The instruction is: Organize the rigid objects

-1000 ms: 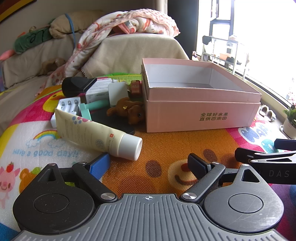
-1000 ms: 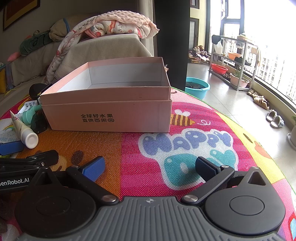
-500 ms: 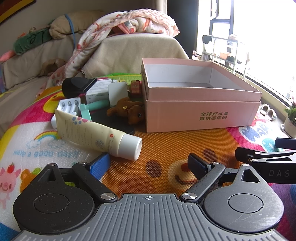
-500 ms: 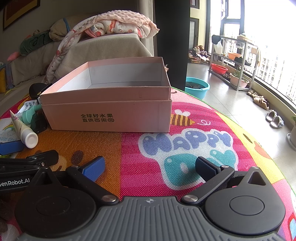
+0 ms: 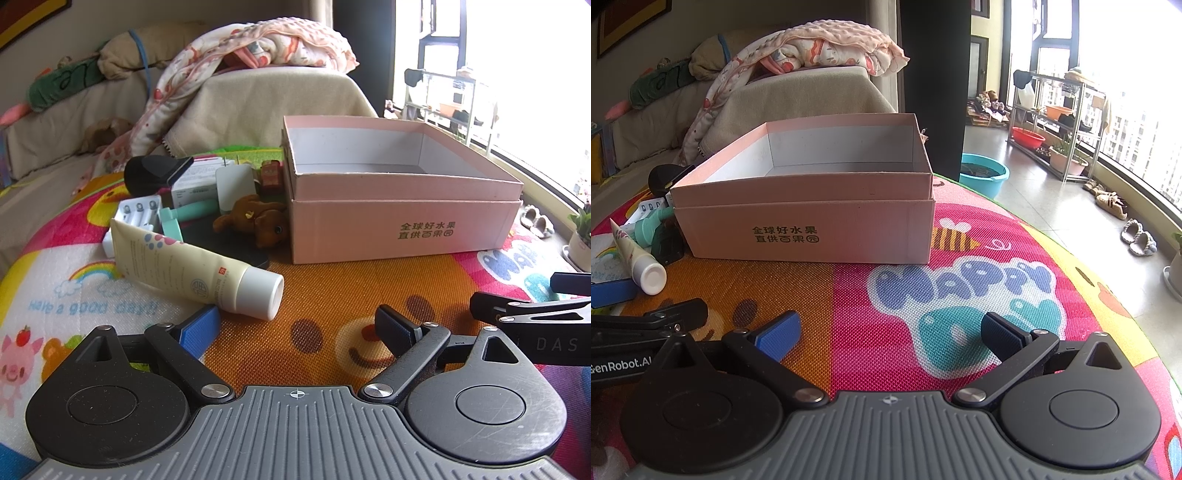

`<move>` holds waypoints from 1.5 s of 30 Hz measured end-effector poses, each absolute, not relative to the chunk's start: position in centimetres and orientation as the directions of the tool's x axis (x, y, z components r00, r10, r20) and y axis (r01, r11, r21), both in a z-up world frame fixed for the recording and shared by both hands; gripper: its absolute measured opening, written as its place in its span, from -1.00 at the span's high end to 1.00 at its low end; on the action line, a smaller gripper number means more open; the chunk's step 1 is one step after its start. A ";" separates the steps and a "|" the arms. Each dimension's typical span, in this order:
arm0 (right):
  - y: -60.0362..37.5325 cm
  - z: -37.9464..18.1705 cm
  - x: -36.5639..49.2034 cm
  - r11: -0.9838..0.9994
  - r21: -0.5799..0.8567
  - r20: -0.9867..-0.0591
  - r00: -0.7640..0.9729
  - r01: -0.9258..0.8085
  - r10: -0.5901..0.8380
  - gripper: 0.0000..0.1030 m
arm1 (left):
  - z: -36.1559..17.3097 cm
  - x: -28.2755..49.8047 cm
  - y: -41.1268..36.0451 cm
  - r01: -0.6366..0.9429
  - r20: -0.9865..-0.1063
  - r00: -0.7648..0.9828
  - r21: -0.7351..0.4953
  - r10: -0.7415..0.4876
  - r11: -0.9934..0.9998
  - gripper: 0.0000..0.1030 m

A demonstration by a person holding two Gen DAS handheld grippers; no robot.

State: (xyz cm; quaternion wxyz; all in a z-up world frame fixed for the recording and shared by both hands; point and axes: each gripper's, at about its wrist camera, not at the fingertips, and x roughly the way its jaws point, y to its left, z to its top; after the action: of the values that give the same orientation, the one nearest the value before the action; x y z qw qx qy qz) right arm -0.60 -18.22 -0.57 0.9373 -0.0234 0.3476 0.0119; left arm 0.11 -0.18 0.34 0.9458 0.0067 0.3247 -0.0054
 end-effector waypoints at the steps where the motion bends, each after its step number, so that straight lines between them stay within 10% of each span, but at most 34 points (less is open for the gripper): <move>1: -18.2 -0.6 -0.6 0.999 -0.036 -0.652 0.758 -0.039 0.006 -1.00 | 0.4 0.1 -0.2 0.015 -0.614 0.789 0.008 -0.006 1.000 -0.84; 20: -18.6 0.1 0.3 0.994 -0.034 -0.727 0.686 -0.102 0.045 -1.00 | 0.4 -0.1 -0.1 0.017 -0.614 0.789 -0.008 -0.018 1.000 -0.82; 33: -18.7 0.2 0.2 0.992 -0.036 -0.716 0.696 -0.117 0.056 -1.00 | 3.2 1.1 8.5 -0.140 -0.611 0.784 -0.350 -0.112 0.926 -0.71; 45: -18.7 0.2 0.1 0.993 -0.036 -0.715 0.696 -0.116 0.055 -1.00 | 1.6 3.3 9.8 -0.080 -0.632 0.772 -0.209 -0.072 0.975 -0.17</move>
State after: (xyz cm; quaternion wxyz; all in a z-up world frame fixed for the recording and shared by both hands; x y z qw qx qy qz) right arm 0.09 -18.72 0.17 0.9202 -0.0390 0.3868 0.0465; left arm 3.31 9.79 1.64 0.9345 -0.1128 0.3376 0.0021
